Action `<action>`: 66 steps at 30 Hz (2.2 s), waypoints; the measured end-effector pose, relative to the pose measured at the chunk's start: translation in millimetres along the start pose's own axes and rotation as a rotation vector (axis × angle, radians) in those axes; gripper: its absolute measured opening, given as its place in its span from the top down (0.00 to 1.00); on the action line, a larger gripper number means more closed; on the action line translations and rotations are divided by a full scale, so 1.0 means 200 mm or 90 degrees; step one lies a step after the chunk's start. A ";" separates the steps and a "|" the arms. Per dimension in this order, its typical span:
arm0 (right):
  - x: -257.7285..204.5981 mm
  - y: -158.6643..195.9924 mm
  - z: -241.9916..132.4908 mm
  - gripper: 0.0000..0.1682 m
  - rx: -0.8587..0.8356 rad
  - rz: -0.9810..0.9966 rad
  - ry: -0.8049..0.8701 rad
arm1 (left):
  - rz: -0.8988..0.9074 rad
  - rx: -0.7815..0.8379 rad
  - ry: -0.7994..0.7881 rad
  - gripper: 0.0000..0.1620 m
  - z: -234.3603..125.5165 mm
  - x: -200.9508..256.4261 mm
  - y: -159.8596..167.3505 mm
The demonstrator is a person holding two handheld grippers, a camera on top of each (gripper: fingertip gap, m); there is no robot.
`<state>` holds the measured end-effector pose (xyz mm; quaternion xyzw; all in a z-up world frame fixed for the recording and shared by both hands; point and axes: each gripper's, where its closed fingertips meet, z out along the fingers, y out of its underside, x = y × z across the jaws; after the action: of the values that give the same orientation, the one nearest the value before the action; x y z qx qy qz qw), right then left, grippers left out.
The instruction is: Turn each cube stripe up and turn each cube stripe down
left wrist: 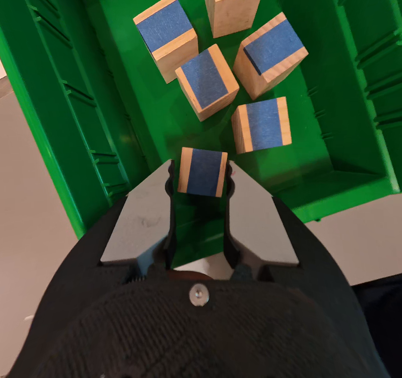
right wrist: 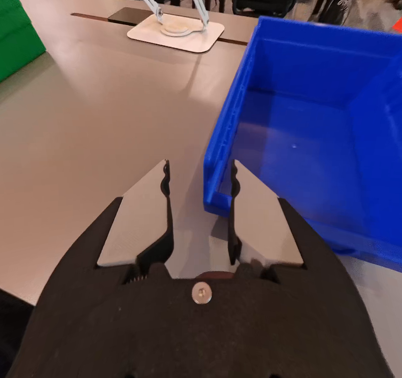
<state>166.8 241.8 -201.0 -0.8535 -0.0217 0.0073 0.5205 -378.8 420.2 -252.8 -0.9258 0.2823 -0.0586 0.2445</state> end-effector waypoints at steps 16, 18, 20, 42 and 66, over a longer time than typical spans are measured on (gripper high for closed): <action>-0.14 -0.18 -0.28 0.70 0.080 0.039 -0.097 | 0.136 0.087 -0.025 0.75 -0.12 0.11 -0.13; -0.20 -0.21 -0.31 0.70 0.089 0.060 -0.155 | 0.153 0.179 -0.009 0.75 -0.25 0.21 -0.21; -0.29 -0.23 -0.32 0.70 0.093 0.080 -0.212 | 0.162 0.256 -0.011 0.75 -0.38 0.30 -0.26; -1.20 -0.16 -0.58 0.69 -0.013 0.154 -0.780 | 0.562 0.878 0.346 0.75 -1.00 1.92 -0.01; -1.39 -0.15 -0.67 0.73 -0.036 0.178 -0.883 | 0.588 0.864 0.348 0.75 -0.92 1.97 0.06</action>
<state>-106.2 123.4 -115.5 -0.6599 -0.2386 0.6157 0.3586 -101.3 117.0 -109.5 -0.3256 0.5832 -0.3298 0.6672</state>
